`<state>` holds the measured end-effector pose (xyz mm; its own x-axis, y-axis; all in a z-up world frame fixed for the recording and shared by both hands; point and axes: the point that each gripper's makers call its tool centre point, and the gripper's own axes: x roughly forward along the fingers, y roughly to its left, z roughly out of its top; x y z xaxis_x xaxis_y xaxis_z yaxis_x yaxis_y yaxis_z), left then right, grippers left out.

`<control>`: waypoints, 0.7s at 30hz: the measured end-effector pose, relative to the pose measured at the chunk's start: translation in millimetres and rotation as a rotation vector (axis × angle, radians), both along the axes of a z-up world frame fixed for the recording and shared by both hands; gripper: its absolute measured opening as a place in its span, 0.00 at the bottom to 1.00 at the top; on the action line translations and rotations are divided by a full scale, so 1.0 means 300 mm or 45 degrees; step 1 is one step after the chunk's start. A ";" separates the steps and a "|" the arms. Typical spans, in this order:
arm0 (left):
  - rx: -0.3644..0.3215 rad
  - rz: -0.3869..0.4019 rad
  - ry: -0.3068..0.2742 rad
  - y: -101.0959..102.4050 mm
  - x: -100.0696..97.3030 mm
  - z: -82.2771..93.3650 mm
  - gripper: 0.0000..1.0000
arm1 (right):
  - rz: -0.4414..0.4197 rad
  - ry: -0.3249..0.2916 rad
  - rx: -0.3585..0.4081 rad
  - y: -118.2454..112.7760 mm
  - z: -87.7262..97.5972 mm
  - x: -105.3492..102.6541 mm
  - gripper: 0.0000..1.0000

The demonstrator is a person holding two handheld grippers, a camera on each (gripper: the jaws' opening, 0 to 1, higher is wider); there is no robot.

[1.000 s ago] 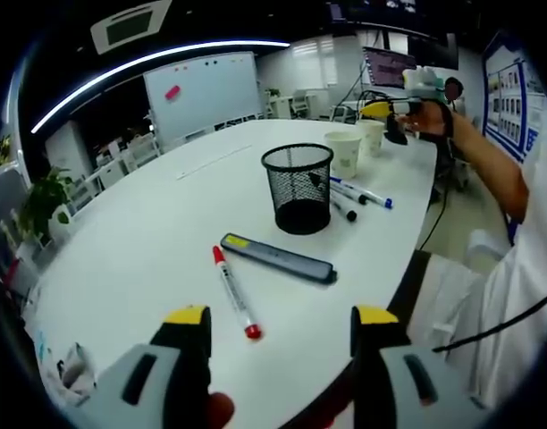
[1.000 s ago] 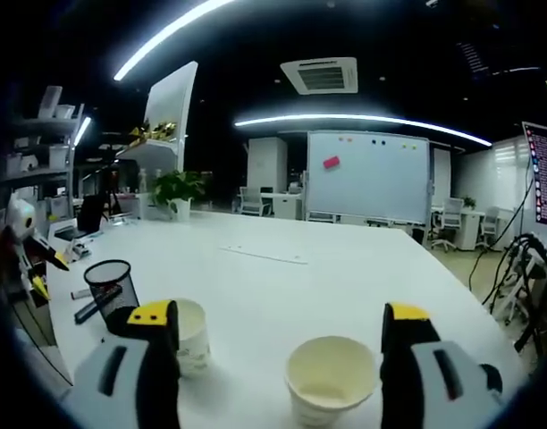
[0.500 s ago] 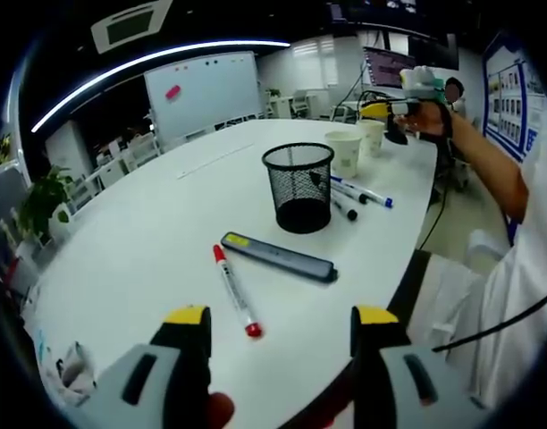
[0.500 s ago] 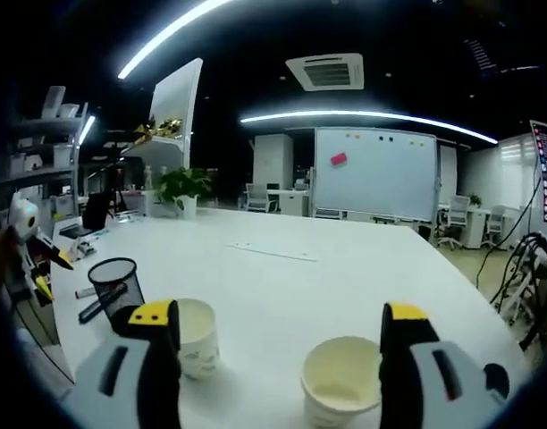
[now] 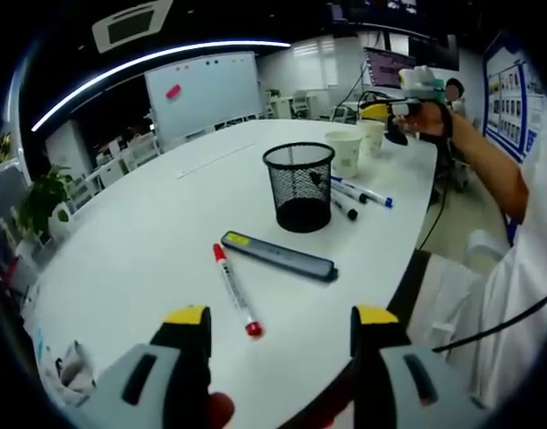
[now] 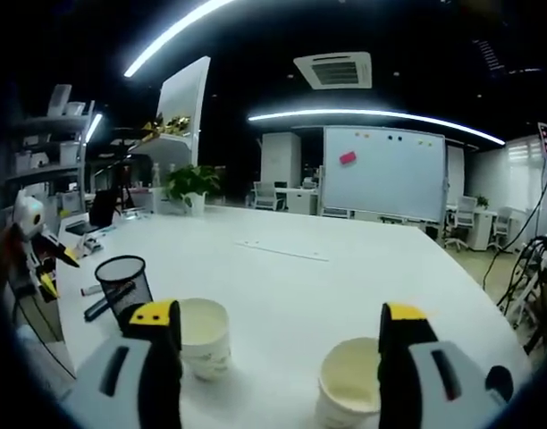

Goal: Place the scattered laser pointers and whiteboard markers into the pen holder and stack the scattered paper cups together

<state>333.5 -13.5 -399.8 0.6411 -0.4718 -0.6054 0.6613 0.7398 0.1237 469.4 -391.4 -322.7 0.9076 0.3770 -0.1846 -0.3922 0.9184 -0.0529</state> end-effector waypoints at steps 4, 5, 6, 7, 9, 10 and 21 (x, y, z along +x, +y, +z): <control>0.003 0.000 0.002 0.001 0.000 -0.004 0.63 | 0.009 0.000 -0.002 0.008 0.000 0.000 0.91; 0.002 0.000 0.003 0.001 0.000 -0.004 0.63 | 0.011 0.000 -0.003 0.010 0.000 0.001 0.91; 0.001 0.001 0.003 0.001 0.000 -0.003 0.63 | 0.012 0.001 -0.005 0.012 -0.001 0.001 0.91; 0.000 0.002 0.003 0.001 0.001 -0.003 0.63 | 0.013 0.001 -0.007 0.013 -0.001 0.002 0.90; 0.003 0.005 0.003 0.003 0.001 -0.003 0.63 | 0.016 -0.001 -0.005 0.019 0.001 0.003 0.90; 0.003 0.005 0.003 0.003 0.001 -0.003 0.63 | 0.017 -0.001 -0.003 0.021 0.001 0.002 0.90; 0.002 0.002 0.000 0.002 0.002 -0.003 0.63 | 0.030 -0.005 0.002 0.035 0.004 -0.002 0.90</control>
<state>334.0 -12.7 -400.6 0.6419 -0.4694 -0.6063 0.6599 0.7409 0.1250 468.8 -380.9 -321.5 0.8991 0.3986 -0.1808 -0.4136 0.9089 -0.0530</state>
